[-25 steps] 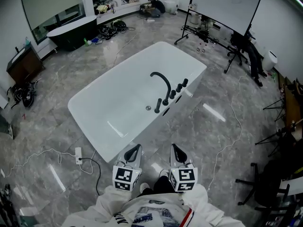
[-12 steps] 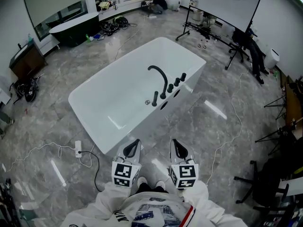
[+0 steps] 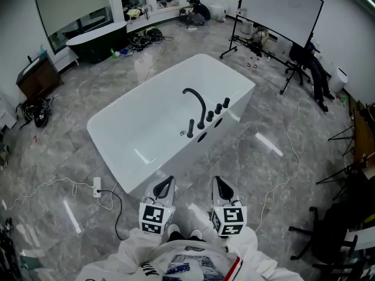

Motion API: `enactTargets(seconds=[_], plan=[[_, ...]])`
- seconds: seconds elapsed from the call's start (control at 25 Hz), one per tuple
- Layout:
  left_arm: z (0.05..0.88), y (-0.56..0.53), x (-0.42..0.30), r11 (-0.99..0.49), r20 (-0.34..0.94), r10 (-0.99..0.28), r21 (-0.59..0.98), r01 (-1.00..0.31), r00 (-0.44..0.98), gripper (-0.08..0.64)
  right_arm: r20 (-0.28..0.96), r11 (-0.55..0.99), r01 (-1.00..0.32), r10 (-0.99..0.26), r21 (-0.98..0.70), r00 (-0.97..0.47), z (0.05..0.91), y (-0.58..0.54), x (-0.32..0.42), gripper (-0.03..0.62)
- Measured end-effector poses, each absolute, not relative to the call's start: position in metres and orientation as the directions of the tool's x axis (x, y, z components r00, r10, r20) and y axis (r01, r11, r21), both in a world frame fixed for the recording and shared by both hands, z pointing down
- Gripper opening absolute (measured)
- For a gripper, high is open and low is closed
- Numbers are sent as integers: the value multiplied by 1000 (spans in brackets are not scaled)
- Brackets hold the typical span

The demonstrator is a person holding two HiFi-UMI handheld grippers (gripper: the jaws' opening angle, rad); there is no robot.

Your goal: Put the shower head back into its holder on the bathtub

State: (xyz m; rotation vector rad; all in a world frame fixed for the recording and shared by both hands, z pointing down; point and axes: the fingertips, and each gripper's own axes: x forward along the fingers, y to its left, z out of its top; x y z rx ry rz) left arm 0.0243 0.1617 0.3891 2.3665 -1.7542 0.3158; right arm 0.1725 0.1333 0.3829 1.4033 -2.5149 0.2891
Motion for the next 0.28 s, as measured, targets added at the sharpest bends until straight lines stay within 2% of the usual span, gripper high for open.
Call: enactTargets(seconds=[0.28], plan=[[386, 164, 28, -289, 271, -920, 17, -957, 283, 0, 300, 524, -851, -805, -45, -512, 380, 133, 173, 5]])
